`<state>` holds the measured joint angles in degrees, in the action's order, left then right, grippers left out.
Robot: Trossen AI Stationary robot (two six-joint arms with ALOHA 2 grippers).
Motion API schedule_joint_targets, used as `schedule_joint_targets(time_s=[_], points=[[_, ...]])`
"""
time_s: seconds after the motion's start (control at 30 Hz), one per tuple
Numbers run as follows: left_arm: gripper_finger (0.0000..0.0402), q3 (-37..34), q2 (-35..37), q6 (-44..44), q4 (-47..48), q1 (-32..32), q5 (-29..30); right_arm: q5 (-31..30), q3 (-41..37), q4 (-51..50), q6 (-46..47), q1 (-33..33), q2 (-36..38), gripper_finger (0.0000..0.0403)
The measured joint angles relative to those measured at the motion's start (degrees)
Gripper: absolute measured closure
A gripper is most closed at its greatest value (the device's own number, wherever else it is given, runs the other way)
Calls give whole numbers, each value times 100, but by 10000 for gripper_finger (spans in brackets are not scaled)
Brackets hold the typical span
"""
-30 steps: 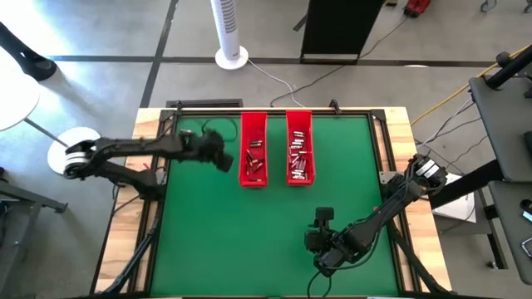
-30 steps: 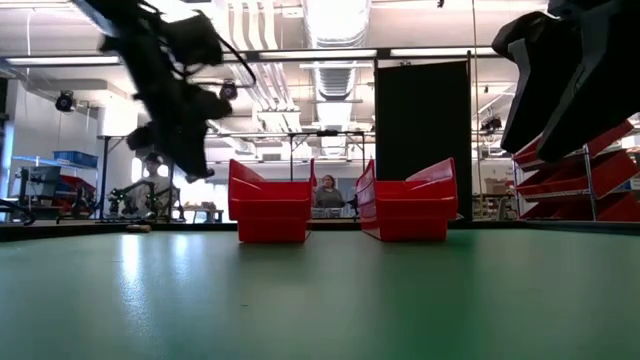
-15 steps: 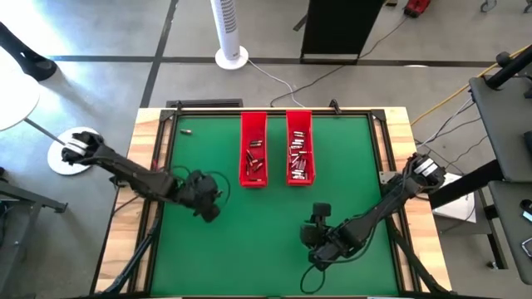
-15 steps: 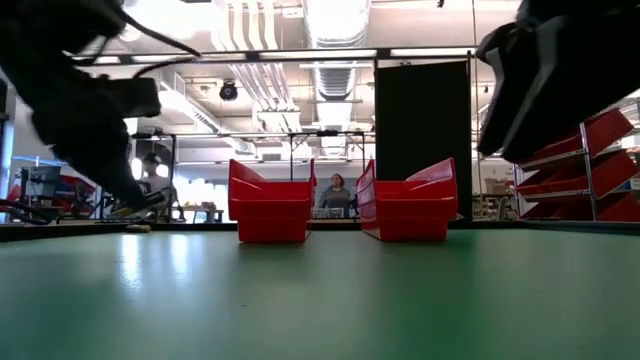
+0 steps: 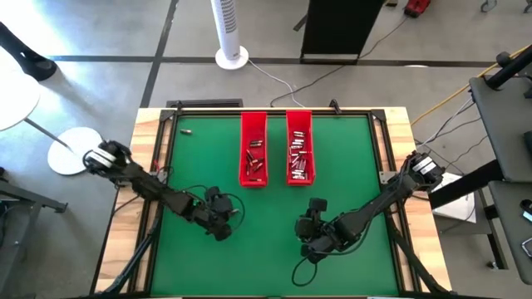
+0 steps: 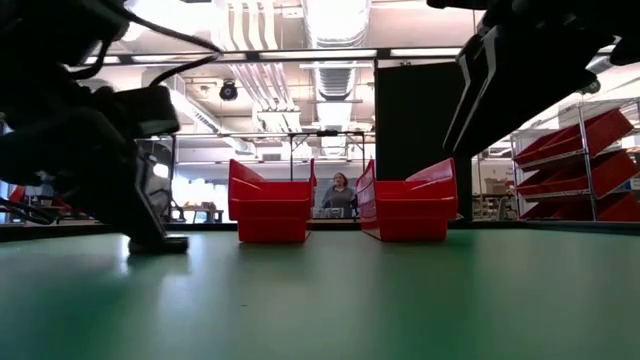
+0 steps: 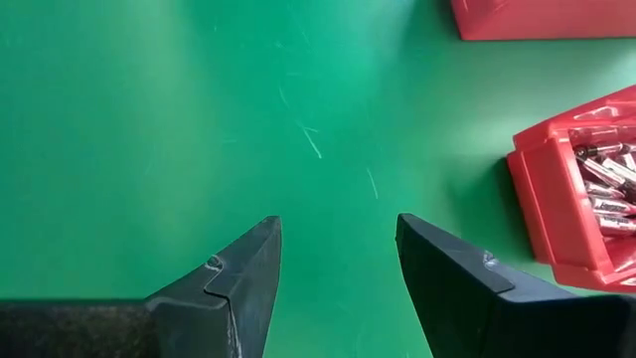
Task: Sort batteries
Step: Put the black battery into the left red bin
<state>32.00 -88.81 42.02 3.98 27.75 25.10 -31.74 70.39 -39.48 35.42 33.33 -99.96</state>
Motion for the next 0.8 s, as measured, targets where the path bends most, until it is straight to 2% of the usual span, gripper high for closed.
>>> schedule_joint_targets(time_s=[0.17, 0.3, 0.53, 0.63, 0.8], points=[[359, 416, -513, -312, -9, 2, -6, 1, 0, 0, 2, -27, 0, 209], [337, 527, -642, -501, -46, 0, -78, 4, 0, 2, 7, -38, 0, 209], [290, 227, -638, -450, -404, 5, -39, 4, 0, 60, 4, -38, 0, 209], [286, 83, -641, -484, -625, 11, 134, 4, 0, 83, 0, -38, 0, 209], [288, -206, -643, -847, -1334, 7, 66, 4, 0, 85, 0, -38, 0, 209]])
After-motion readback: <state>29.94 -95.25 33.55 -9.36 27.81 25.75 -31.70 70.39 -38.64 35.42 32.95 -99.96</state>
